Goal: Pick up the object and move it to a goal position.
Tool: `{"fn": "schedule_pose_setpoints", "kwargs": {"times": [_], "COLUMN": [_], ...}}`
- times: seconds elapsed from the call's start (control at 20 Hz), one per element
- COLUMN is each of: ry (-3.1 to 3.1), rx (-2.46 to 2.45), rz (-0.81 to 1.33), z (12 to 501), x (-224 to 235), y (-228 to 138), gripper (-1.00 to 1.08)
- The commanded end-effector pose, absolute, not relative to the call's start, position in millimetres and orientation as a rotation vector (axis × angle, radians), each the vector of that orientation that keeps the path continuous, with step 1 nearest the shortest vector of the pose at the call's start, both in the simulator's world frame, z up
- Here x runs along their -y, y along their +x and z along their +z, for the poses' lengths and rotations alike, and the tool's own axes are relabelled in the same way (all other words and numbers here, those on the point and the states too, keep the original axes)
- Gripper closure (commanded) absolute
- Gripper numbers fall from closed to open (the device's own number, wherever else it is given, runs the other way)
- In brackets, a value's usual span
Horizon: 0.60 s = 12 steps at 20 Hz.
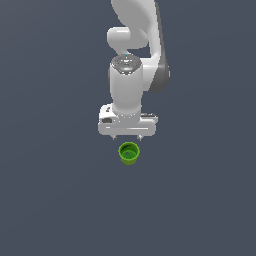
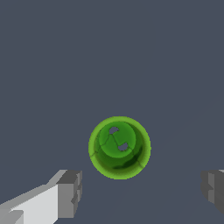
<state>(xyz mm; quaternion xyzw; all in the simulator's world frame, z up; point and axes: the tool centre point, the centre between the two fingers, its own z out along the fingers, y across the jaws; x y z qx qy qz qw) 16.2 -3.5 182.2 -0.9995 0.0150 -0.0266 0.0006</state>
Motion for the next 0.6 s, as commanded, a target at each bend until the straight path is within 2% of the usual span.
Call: {"fn": "schedule_pose_setpoints", "kwargs": {"times": [0.0,0.55], "ry": [-3.139,-3.125], "rx": [-0.047,-0.034], "rz": [-0.084,-0.092], "z": [182.2,185.2], "x": [3.5,-3.6], "y": [16.2,18.2], "gripper": [-0.2,-0.2]}}
